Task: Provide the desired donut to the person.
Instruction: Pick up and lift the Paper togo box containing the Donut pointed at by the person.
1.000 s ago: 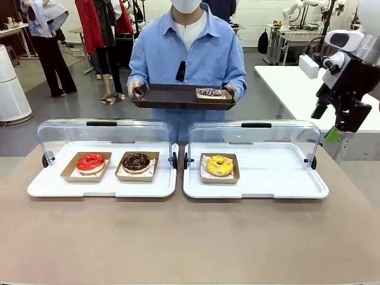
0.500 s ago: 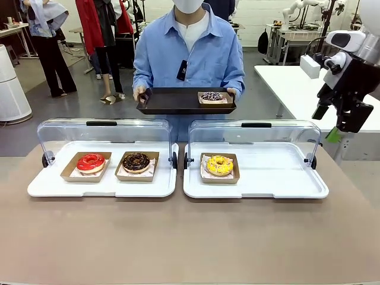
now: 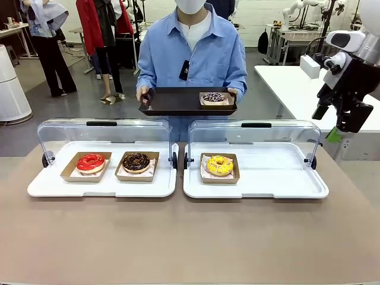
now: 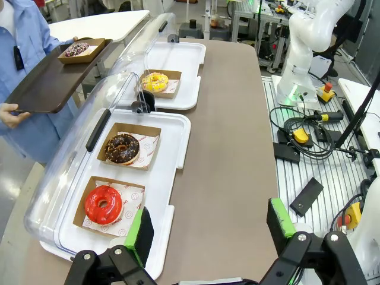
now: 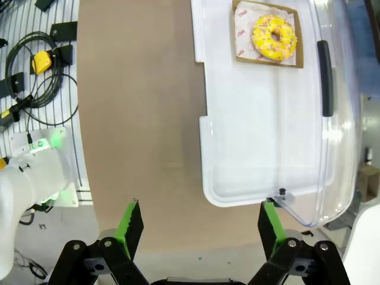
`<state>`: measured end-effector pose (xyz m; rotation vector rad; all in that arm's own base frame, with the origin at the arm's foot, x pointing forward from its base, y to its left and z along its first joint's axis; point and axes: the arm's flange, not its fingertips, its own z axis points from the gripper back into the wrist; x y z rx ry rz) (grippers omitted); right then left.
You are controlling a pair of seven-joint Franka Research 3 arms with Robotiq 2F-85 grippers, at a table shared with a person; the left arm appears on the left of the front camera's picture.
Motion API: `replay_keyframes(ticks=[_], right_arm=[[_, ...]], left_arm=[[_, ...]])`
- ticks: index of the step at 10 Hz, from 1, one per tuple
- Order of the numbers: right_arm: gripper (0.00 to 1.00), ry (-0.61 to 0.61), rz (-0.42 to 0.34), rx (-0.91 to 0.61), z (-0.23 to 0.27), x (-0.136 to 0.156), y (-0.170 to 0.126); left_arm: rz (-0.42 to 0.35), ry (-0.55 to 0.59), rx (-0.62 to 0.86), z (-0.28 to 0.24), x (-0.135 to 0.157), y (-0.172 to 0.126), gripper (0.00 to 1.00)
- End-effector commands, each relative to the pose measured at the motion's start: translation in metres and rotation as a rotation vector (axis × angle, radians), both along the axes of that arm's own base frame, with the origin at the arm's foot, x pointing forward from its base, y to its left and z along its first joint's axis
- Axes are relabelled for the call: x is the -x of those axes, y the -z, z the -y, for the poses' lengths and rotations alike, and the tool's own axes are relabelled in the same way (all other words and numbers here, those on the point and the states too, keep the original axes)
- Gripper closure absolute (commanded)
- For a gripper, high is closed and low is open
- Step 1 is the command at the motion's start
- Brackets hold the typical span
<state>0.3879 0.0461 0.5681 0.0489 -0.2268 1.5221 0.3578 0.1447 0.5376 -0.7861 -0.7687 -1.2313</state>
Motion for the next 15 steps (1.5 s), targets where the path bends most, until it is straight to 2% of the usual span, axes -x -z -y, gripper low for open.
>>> replay_keyframes(ticks=[1, 2, 3, 6, 7, 8, 9, 10, 12, 15], right_arm=[[0.0, 0.0, 0.0, 0.0, 0.0, 0.0, 0.0], [0.0, -0.156, -0.093, -0.188, 0.03, -0.004, -0.007], [0.0, -0.262, -0.148, -0.438, 0.069, -0.009, -0.004], [0.0, -0.208, -0.073, -0.837, 0.167, -0.011, 0.012], [0.0, -0.149, -0.078, -0.995, 0.196, -0.013, 0.027], [0.0, -0.075, -0.107, -1.068, 0.214, -0.012, 0.043], [0.0, 0.044, -0.121, -1.089, 0.226, -0.013, 0.06], [0.0, 0.075, -0.159, -1.058, 0.231, -0.016, 0.074], [0.0, 0.068, -0.126, -0.965, 0.229, -0.016, 0.084], [0.0, 0.083, -0.086, -0.937, 0.227, -0.019, 0.086]], left_arm=[[0.027, 0.004, 0.022, -0.001, 0.0, 0.0, 0.0], [0.027, 0.004, 0.022, -0.001, 0.0, 0.0, 0.0], [0.027, 0.004, 0.022, -0.001, 0.0, 0.0, 0.0], [0.027, 0.004, 0.022, -0.001, 0.0, 0.0, 0.0], [0.027, 0.004, 0.022, -0.001, 0.0, 0.0, 0.0], [0.027, 0.004, 0.022, -0.001, 0.0, 0.0, 0.0], [0.027, 0.004, 0.022, -0.001, 0.0, 0.0, 0.0], [0.027, 0.004, 0.022, -0.001, 0.0, 0.0, 0.0], [0.027, 0.004, 0.022, -0.001, 0.0, 0.0, 0.0], [0.027, 0.004, 0.022, -0.001, 0.0, 0.0, 0.0]])
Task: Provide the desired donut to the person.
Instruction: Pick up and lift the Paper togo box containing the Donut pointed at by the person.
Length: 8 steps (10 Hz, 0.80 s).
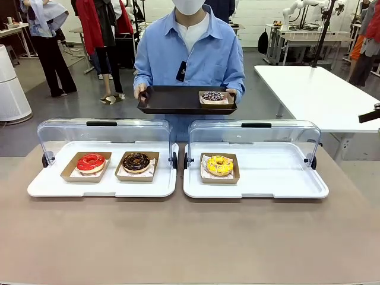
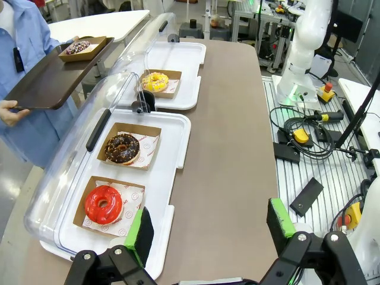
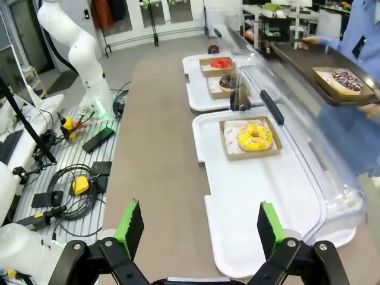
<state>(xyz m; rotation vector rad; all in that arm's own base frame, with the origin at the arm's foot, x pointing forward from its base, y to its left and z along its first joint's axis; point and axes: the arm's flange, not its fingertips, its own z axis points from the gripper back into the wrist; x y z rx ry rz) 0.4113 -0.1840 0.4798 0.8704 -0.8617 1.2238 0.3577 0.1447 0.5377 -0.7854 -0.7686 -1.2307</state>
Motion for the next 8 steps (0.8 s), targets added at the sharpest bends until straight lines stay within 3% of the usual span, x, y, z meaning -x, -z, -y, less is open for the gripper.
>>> replay_keyframes(ticks=[1, 8], right_arm=[[0.0, -0.004, -0.016, -0.017, 0.0028, 0.0016, 0.0055], [0.0, -0.004, -0.016, -0.017, 0.0028, 0.0016, 0.0055]], left_arm=[[0.027, 0.004, 0.023, -0.001, 0.0, 0.0, 0.0], [0.027, 0.004, 0.023, -0.001, 0.0, 0.0, 0.0]])
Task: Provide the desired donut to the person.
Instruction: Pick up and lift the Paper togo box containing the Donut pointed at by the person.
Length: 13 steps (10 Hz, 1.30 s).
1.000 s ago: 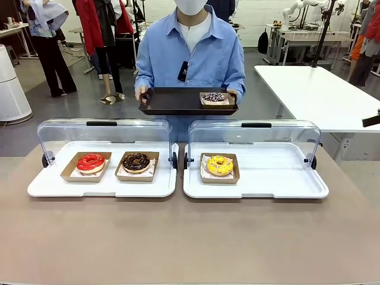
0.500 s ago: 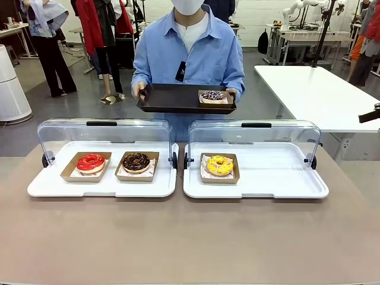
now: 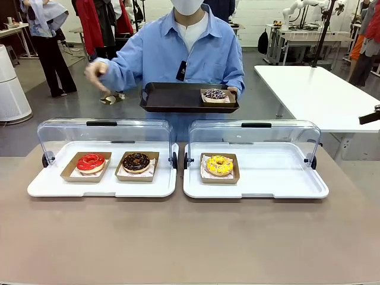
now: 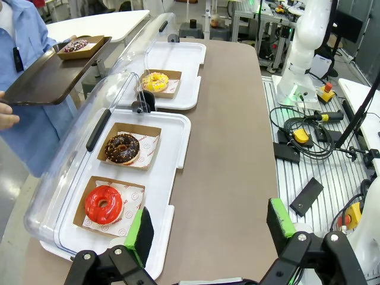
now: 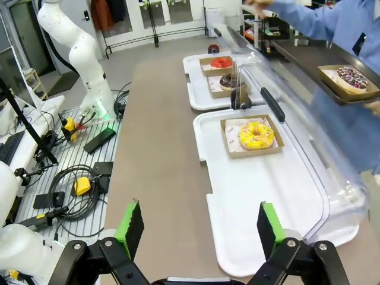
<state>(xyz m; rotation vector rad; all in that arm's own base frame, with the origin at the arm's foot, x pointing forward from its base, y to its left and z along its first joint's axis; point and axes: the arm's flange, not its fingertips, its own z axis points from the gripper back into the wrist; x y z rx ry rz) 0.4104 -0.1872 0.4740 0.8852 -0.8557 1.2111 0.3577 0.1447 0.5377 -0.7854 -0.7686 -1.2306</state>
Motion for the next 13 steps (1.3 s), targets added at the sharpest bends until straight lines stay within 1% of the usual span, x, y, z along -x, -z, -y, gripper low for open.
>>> replay_keyframes(ticks=[1, 10, 11, 13], right_arm=[[0.0, -0.005, 0.0, -0.008, 0.0, 0.001, 0.0], [0.0, -0.005, 0.0, -0.008, 0.0, 0.001, 0.0], [0.0, -0.005, 0.0, -0.008, 0.0, 0.001, 0.0], [0.0, -0.005, 0.0, -0.008, 0.0, 0.001, 0.0]], left_arm=[[0.027, 0.004, 0.023, -0.001, 0.0, 0.0, 0.0], [0.027, 0.004, 0.023, -0.001, 0.0, 0.0, 0.0], [0.0, 0.0, 0.0, 0.0, 0.0, 0.0, 0.0], [-0.082, -0.063, -0.137, 0.024, -0.01, -0.015, 0.0]])
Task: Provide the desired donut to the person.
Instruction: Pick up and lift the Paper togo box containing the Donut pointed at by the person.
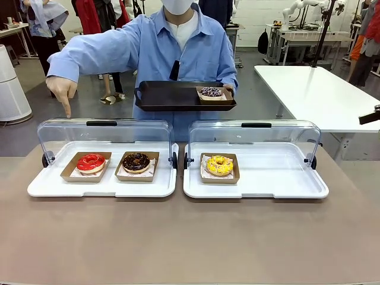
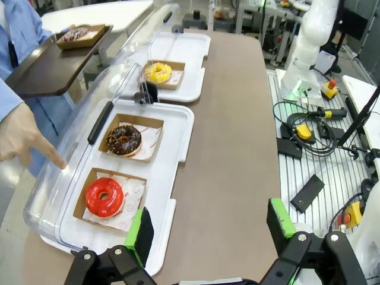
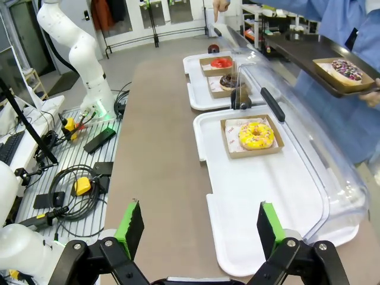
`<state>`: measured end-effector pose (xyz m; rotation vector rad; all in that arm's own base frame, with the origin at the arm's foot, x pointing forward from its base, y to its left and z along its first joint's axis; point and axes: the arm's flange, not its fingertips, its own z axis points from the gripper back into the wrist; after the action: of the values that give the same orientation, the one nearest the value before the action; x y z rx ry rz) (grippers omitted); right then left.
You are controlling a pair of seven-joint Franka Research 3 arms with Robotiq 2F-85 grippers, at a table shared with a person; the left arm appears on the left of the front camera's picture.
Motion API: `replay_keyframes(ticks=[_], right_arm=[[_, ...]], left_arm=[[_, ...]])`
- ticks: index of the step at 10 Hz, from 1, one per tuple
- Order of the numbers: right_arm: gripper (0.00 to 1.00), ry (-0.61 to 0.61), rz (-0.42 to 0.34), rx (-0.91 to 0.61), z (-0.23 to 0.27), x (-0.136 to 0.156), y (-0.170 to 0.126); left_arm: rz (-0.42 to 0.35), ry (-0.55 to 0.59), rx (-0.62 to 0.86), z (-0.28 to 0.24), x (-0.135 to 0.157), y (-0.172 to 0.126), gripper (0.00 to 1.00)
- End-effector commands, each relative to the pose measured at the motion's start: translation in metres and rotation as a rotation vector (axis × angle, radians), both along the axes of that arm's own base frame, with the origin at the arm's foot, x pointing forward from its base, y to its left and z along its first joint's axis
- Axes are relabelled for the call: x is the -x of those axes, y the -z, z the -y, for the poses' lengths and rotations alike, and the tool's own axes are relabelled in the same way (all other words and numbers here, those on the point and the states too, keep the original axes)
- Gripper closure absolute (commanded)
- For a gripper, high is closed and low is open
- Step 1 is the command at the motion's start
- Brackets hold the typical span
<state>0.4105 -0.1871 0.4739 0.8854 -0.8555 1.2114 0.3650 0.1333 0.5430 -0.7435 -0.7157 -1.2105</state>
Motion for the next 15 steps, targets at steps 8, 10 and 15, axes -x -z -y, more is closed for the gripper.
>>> replay_keyframes(ticks=[8, 10, 15], right_arm=[[0.0, -0.005, 0.0, -0.008, 0.0, 0.001, 0.0], [0.0, -0.005, 0.0, -0.008, 0.0, 0.001, 0.0], [0.0, -0.005, 0.0, -0.008, 0.0, 0.001, 0.0]], left_arm=[[0.002, -0.039, -0.795, 0.157, -0.052, 0.073, 0.0], [0.06, 0.078, -0.828, 0.164, -0.062, 0.095, 0.0], [0.078, 0.102, -0.861, 0.168, -0.07, 0.112, 0.0]])
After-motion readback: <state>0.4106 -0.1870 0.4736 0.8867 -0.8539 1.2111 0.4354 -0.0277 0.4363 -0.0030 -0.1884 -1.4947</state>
